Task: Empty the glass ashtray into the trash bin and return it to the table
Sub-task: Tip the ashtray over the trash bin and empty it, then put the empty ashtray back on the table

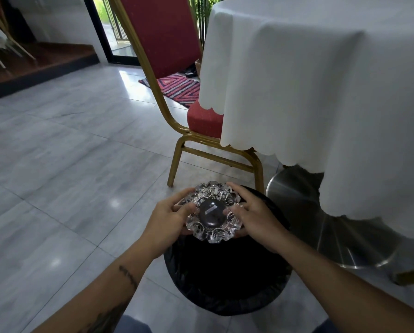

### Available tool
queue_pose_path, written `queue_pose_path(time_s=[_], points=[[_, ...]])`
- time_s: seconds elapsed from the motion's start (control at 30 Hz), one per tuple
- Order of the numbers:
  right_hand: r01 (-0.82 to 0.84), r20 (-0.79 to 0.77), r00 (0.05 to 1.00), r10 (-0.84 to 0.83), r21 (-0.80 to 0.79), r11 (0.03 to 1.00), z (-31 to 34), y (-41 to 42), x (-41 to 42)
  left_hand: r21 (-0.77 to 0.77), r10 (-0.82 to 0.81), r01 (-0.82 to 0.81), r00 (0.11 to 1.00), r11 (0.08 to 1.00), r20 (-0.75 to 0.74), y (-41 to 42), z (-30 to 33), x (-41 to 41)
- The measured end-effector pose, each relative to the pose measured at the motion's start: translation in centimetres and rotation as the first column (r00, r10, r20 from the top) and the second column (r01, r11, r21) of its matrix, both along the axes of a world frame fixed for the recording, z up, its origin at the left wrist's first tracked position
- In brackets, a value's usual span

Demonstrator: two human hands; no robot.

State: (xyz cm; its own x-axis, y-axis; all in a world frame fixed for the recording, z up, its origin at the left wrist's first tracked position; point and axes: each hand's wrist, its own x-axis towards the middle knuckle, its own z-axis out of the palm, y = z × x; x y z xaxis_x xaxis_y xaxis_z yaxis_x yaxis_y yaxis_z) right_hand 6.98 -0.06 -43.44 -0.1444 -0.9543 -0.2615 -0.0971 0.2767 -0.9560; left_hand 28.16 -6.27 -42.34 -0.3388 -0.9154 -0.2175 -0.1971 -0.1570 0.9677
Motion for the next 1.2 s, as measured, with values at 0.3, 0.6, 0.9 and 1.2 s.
queue_pose_path(time_s=[0.3, 0.6, 0.9, 1.2], points=[[0.021, 0.148, 0.988, -0.041, 0.132, 0.991, 9.6, 1.4, 4.5, 0.022, 0.103, -0.109, 0.977, 0.994, 0.186, 1.2, 9.8, 2.9], [-0.010, 0.128, 0.992, -0.012, 0.166, 0.986, 26.6, 2.2, 5.7, 0.160, 0.128, -0.150, 0.982, 0.976, 0.138, 2.3, 27.3, 4.0], [0.141, 0.041, 0.988, -0.150, 0.172, 0.975, 43.4, 5.3, -0.5, 0.260, -0.090, 0.074, 0.995, 0.963, 0.052, 2.6, 42.7, -2.4], [0.415, -0.038, 0.909, -0.415, 0.170, 0.894, 48.4, 8.2, -11.1, 0.336, -0.199, 0.202, 0.979, 0.920, -0.042, 2.3, 47.3, -15.8]])
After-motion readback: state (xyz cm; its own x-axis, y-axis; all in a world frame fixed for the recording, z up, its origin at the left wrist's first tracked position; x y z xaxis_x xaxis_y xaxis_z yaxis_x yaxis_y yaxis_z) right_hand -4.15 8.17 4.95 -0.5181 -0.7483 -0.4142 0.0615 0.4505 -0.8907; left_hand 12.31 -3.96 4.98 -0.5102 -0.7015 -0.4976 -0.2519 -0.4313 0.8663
